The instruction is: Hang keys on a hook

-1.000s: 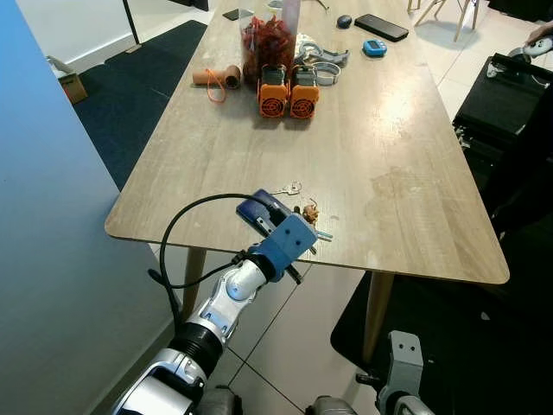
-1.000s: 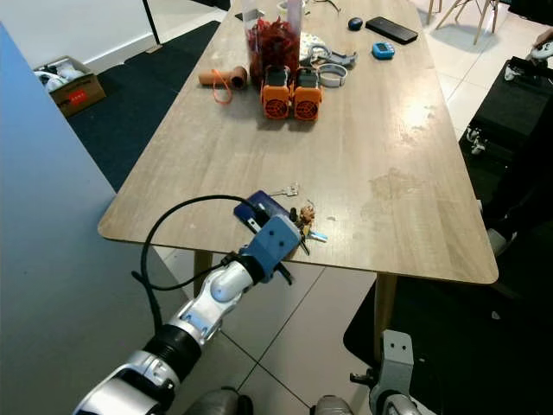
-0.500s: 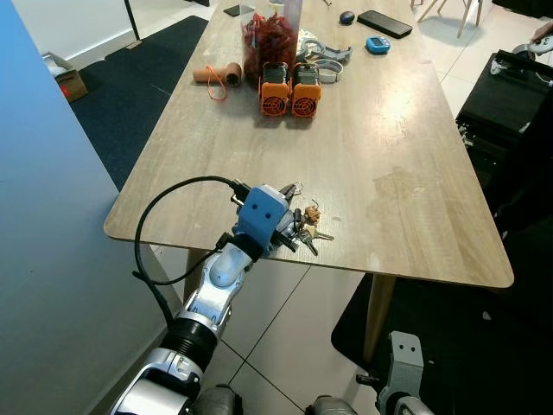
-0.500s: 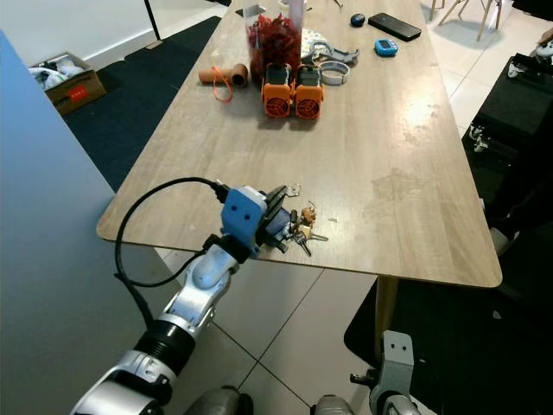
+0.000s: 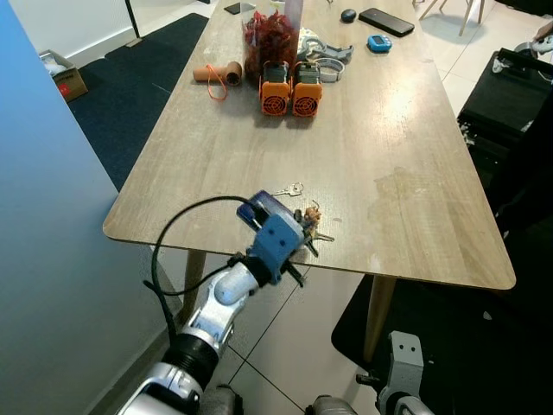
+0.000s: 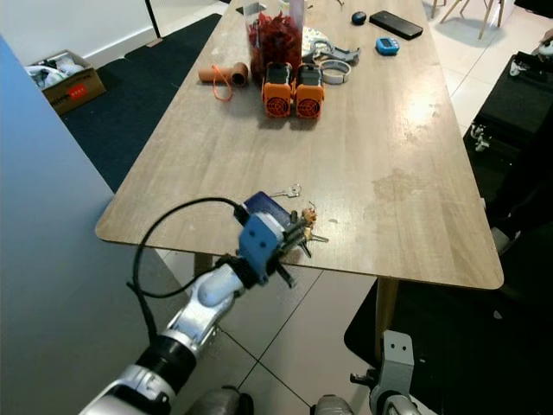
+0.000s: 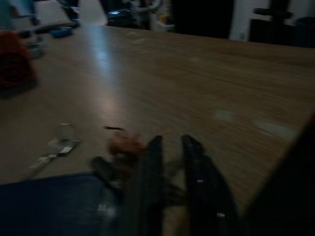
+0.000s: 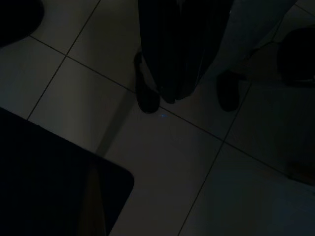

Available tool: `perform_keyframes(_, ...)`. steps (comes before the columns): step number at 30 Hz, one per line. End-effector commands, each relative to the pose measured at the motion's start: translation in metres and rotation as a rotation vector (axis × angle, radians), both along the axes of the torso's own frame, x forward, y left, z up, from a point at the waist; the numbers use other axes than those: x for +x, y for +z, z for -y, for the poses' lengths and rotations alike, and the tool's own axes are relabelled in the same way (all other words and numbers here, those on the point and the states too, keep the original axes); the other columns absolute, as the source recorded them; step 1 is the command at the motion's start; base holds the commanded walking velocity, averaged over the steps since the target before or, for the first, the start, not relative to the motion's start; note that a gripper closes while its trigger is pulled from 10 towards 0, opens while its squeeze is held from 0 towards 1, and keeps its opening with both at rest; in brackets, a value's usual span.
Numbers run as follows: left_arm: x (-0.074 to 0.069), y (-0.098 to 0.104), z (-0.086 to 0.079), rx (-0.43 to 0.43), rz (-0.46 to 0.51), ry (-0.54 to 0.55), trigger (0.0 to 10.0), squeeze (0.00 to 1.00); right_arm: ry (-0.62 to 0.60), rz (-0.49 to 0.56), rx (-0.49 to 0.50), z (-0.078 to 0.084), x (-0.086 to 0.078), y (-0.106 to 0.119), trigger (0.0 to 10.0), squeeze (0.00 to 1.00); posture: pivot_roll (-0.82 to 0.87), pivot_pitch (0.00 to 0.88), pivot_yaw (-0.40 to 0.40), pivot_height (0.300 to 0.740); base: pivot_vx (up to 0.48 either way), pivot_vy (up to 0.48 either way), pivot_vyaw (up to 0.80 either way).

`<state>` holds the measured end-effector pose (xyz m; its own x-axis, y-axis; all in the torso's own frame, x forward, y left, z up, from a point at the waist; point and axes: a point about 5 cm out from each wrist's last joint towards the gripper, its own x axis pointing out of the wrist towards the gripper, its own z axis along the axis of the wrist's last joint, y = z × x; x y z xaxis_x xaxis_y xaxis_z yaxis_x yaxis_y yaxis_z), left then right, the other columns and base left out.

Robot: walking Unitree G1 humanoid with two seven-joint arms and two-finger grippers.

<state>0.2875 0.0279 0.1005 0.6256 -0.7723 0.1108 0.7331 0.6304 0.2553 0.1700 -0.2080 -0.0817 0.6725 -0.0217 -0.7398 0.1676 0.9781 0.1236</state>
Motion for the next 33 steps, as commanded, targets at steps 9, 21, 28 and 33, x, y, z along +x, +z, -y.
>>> perform_keyframes(9, 0.005, -0.005, 0.001, 0.144, 0.064, 0.075, 10.0, 0.00, -0.002, -0.022, -0.003, 0.002, -0.006, -0.002, 10.0, 0.00, 0.04, 0.130, 0.002, 0.740, 0.000, 0.000, 0.00)
perform_keyframes(21, 0.020, -0.010, -0.009, 0.293, 0.091, 0.211, 10.0, 0.00, -0.008, -0.023, -0.003, 0.003, -0.007, -0.003, 10.0, 0.00, 0.03, 0.132, 0.004, 0.740, 0.000, 0.000, 0.00)
perform_keyframes(28, 0.026, -0.016, -0.020, 0.377, 0.087, 0.258, 10.0, 0.00, -0.008, -0.022, -0.003, 0.003, -0.006, -0.002, 10.0, 0.00, 0.03, 0.128, 0.003, 0.740, 0.000, 0.000, 0.00)
perform_keyframes(33, 0.027, -0.016, -0.028, 0.379, 0.097, 0.276, 10.0, 0.00, -0.009, -0.018, -0.002, 0.003, -0.004, -0.002, 10.0, 0.00, 0.04, 0.127, 0.002, 0.740, 0.000, 0.000, 0.00)
